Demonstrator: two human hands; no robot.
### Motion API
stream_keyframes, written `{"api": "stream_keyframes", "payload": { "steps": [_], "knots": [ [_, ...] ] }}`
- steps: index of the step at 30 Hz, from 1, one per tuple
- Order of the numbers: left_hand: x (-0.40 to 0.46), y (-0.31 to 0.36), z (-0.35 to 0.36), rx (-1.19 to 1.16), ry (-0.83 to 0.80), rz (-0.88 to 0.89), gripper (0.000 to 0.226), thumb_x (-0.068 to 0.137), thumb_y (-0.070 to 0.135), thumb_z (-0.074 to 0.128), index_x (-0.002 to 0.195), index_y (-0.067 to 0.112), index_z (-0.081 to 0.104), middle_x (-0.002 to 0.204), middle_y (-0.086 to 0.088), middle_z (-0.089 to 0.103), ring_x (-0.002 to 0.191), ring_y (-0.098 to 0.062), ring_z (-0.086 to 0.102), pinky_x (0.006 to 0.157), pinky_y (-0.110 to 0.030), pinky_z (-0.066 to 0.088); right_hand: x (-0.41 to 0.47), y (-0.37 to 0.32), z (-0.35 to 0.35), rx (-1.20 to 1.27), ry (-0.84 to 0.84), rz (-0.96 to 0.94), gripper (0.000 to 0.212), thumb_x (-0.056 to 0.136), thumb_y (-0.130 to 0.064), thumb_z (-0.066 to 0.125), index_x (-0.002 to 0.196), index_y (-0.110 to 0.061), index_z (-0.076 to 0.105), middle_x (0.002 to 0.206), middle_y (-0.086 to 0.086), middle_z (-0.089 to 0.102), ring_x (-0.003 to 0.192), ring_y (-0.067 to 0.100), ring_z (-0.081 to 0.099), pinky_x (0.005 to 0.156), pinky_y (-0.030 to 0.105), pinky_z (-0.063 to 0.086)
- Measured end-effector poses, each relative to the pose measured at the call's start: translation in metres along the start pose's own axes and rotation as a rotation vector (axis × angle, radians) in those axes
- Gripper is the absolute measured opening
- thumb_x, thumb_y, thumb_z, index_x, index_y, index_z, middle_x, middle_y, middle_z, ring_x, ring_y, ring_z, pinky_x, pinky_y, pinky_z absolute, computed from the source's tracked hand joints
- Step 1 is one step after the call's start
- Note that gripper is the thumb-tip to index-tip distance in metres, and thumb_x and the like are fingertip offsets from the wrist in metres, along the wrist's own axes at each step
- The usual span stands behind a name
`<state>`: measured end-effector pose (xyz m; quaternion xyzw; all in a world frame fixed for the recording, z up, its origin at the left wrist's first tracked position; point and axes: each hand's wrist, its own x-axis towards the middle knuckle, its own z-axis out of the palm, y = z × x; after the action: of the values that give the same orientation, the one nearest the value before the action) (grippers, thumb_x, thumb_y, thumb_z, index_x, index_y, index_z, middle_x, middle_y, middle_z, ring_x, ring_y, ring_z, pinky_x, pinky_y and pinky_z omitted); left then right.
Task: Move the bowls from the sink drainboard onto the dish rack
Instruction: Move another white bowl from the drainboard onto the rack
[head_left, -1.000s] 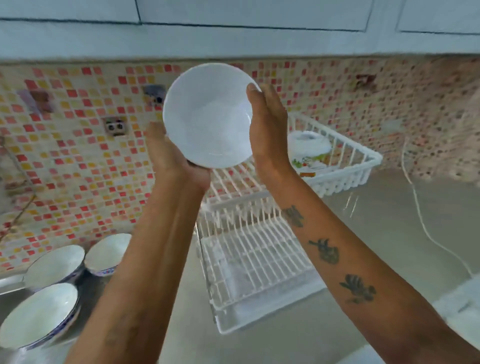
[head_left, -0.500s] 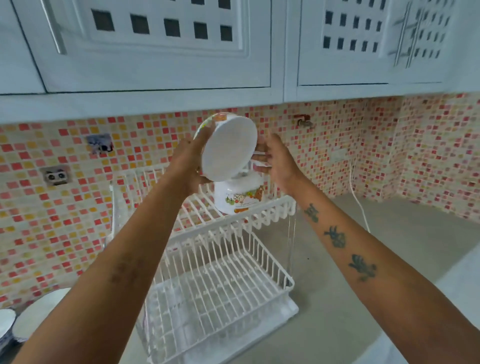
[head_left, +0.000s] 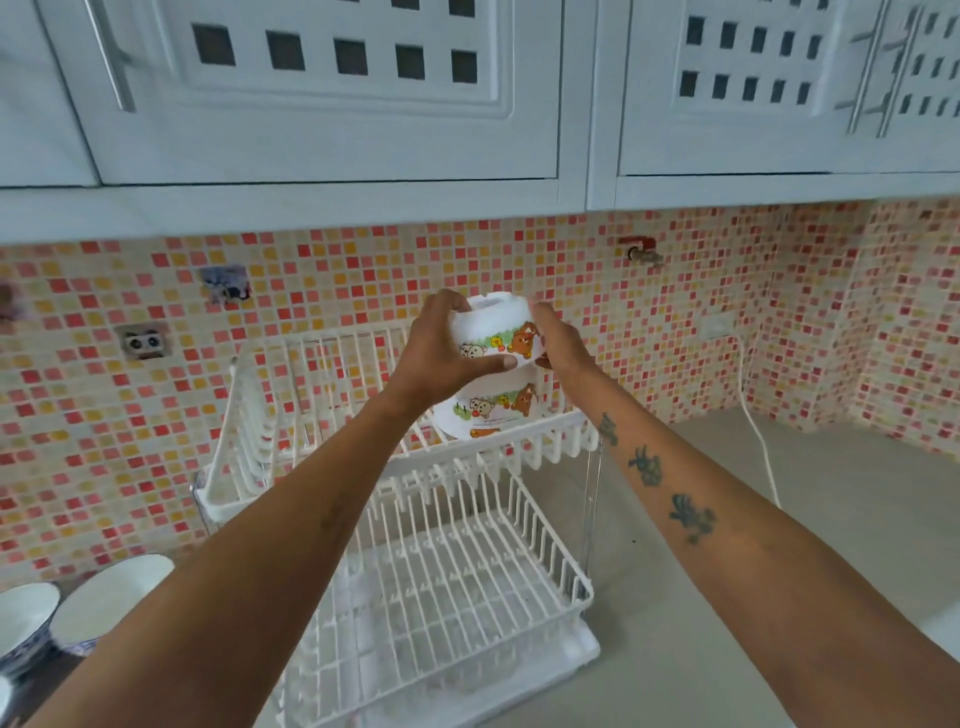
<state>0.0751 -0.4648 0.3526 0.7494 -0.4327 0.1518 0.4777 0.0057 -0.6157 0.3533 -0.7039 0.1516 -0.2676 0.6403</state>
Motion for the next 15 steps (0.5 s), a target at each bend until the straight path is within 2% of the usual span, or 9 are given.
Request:
{"api": "stream_keyframes", "payload": {
  "steps": [2,4,9,15],
  "knots": [
    [-0.002,-0.007,0.005,0.030,-0.010,-0.011,0.072,0.055,0.040,0.091,0.106,0.024,0.042,0.118,-0.007,0.053,0.103,-0.027,0.055,0.079,-0.035,0.051,0.004,0.004,-0.001,0.026,-0.013,0.029,0.034,0.096,-0.041,0.043,0.082,-0.020,0.066,0.082,0.002,0.068,0.074,0.016,0.063,0.072,0.030,0.049],
    [-0.002,-0.010,0.009,0.053,-0.015,-0.022,0.073,0.054,0.039,0.091,0.107,0.022,0.042,0.120,-0.006,0.051,0.106,-0.027,0.053,0.082,-0.038,0.050,0.008,0.007,-0.003,0.014,-0.021,0.054,0.033,0.096,-0.038,0.043,0.086,-0.017,0.065,0.081,0.003,0.068,0.073,0.017,0.063,0.074,0.031,0.050],
    [-0.002,-0.018,0.018,0.145,-0.044,-0.003,0.080,0.052,0.043,0.091,0.111,0.013,0.046,0.112,0.004,0.043,0.107,-0.028,0.047,0.082,-0.035,0.045,0.011,0.013,-0.001,-0.102,-0.004,0.122,0.036,0.097,-0.036,0.033,0.101,-0.010,0.058,0.080,0.005,0.063,0.069,0.016,0.059,0.067,0.028,0.049],
    [-0.001,-0.026,0.022,0.194,-0.091,-0.030,0.081,0.052,0.041,0.091,0.111,0.010,0.045,0.118,-0.006,0.049,0.105,-0.028,0.047,0.077,-0.031,0.037,0.013,0.017,0.000,-0.292,-0.011,0.151,0.051,0.096,-0.045,0.030,0.119,-0.008,0.056,0.098,0.009,0.063,0.077,0.015,0.059,0.067,0.027,0.045]
  ]
}}
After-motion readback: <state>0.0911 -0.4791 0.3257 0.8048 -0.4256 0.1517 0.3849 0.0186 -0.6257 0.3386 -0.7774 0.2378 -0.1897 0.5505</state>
